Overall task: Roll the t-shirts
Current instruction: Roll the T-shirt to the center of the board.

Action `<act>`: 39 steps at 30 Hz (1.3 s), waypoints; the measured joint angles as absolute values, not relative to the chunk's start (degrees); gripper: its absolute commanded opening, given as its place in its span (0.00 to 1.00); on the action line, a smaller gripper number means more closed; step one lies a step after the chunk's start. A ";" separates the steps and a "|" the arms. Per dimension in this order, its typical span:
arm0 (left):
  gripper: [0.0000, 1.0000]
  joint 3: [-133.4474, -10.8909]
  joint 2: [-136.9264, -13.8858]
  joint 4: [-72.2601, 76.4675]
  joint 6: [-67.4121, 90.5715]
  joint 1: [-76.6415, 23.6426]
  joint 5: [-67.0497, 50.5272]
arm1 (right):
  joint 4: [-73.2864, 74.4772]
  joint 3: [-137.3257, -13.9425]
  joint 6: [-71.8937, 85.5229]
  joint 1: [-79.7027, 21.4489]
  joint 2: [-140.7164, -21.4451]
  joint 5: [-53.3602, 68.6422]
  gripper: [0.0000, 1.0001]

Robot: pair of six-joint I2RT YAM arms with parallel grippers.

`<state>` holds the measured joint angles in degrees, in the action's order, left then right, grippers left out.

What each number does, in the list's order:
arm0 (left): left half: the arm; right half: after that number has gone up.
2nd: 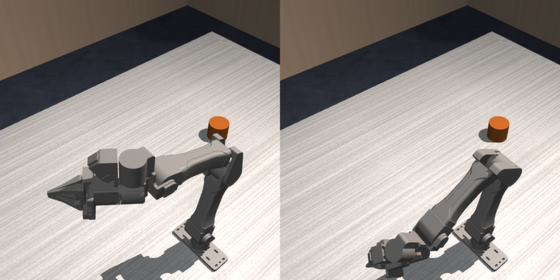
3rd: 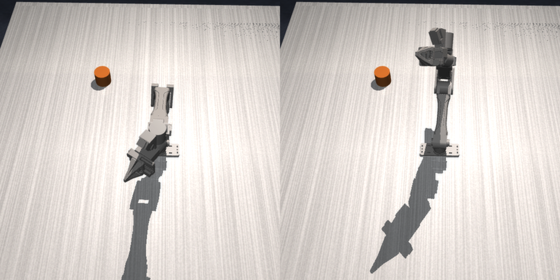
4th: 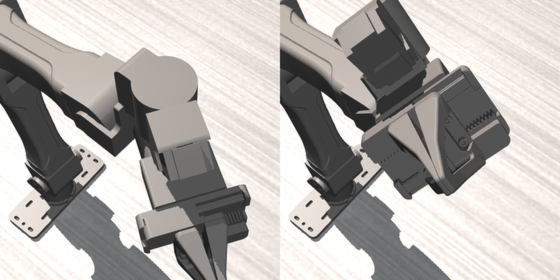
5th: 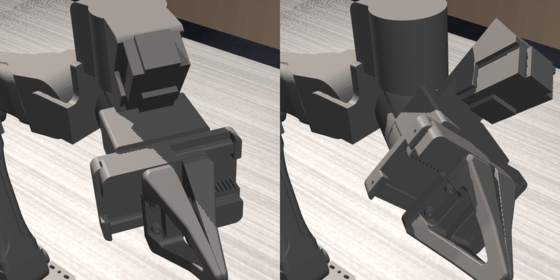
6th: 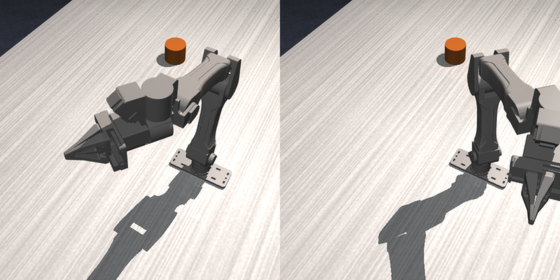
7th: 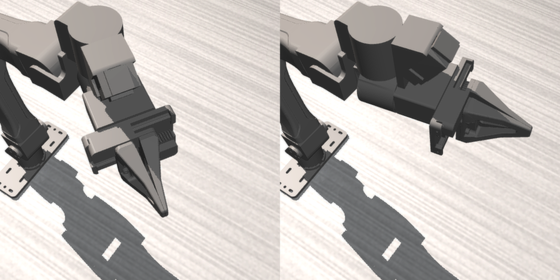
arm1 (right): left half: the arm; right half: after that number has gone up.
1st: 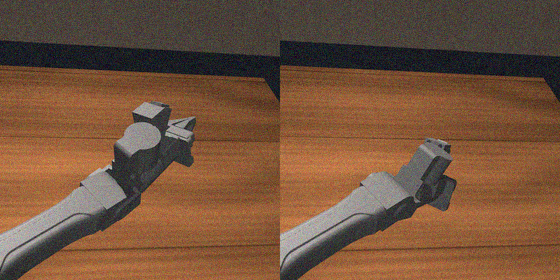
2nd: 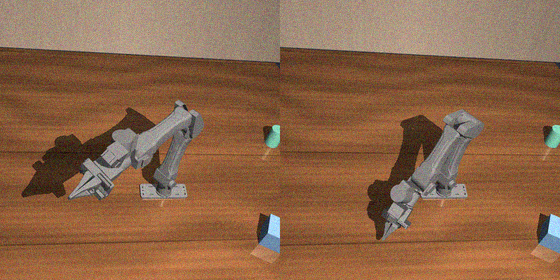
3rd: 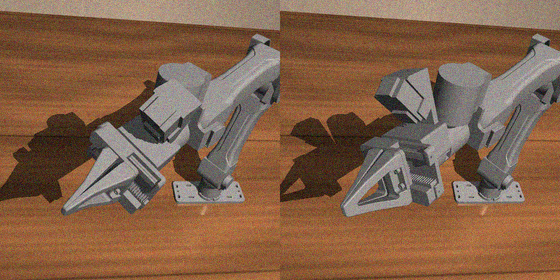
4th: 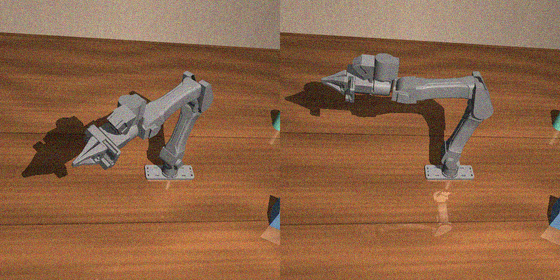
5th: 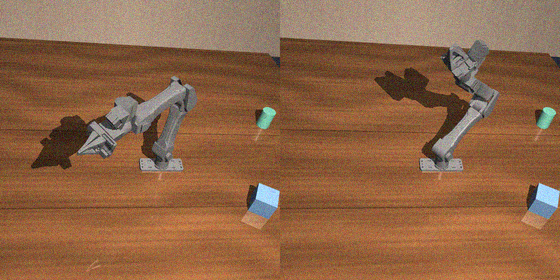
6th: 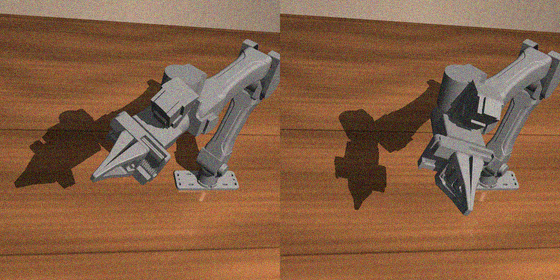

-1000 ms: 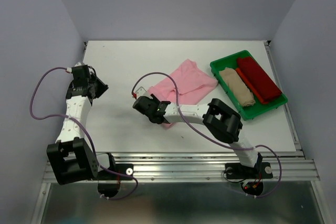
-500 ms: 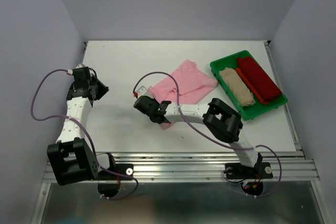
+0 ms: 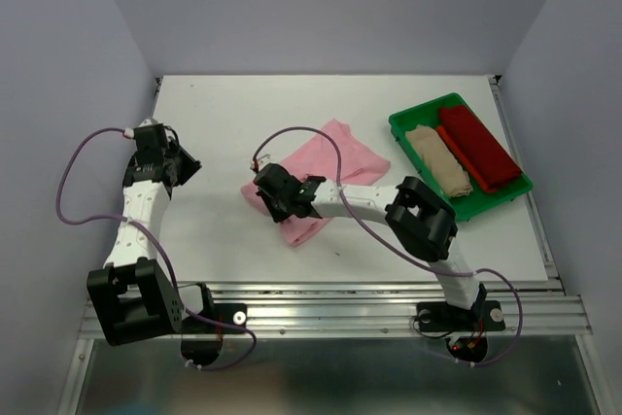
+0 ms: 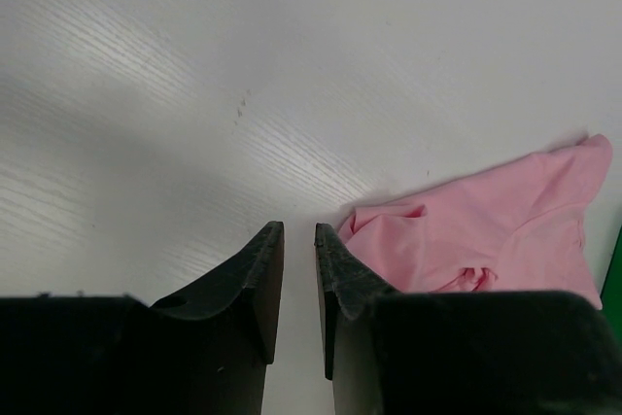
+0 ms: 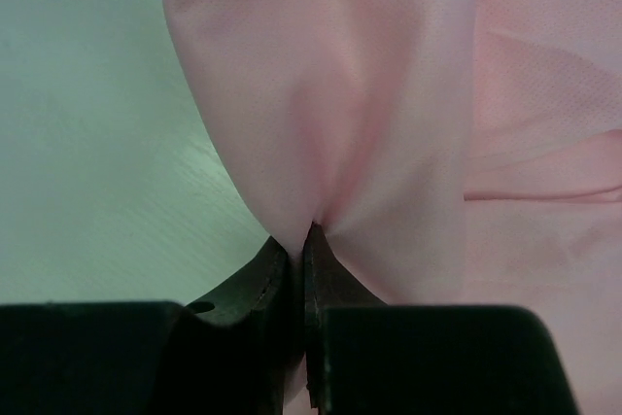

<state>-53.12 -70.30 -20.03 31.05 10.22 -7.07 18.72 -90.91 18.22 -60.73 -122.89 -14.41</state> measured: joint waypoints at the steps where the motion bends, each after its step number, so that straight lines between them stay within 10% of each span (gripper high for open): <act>1: 0.31 -53.12 -70.13 -20.05 30.92 10.22 -7.07 | 18.61 -90.91 19.29 -60.29 -122.65 -12.14 0.01; 39: 0.31 -53.15 -68.71 -20.86 29.80 10.22 -7.14 | -9.76 -71.37 45.15 -43.40 -115.94 30.44 0.01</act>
